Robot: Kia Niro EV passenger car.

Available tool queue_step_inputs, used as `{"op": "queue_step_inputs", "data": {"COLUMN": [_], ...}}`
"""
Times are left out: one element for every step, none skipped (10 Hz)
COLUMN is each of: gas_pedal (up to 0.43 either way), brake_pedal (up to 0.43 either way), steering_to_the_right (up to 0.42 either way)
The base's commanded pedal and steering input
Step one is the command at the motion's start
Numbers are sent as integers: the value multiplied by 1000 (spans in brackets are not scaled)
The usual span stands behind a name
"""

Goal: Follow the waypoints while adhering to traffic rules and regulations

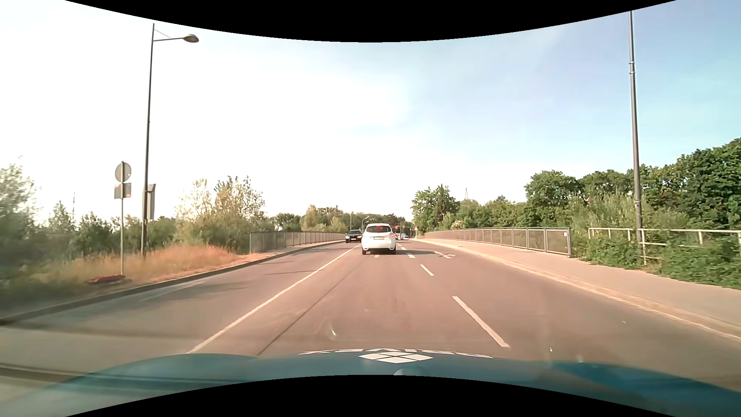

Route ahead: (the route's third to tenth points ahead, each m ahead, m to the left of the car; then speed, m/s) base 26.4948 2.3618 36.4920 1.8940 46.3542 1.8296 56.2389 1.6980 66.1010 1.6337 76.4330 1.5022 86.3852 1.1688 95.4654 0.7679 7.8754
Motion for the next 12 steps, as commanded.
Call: {"op": "queue_step_inputs", "data": {"gas_pedal": [28,39,39,59,87,87,87,87,87,87,87,87], "brake_pedal": [0,0,0,0,0,0,0,0,0,0,0,0], "steering_to_the_right": [0,0,-1,0,0,-2,-5,-5,-6,-5,-4,-4]}}
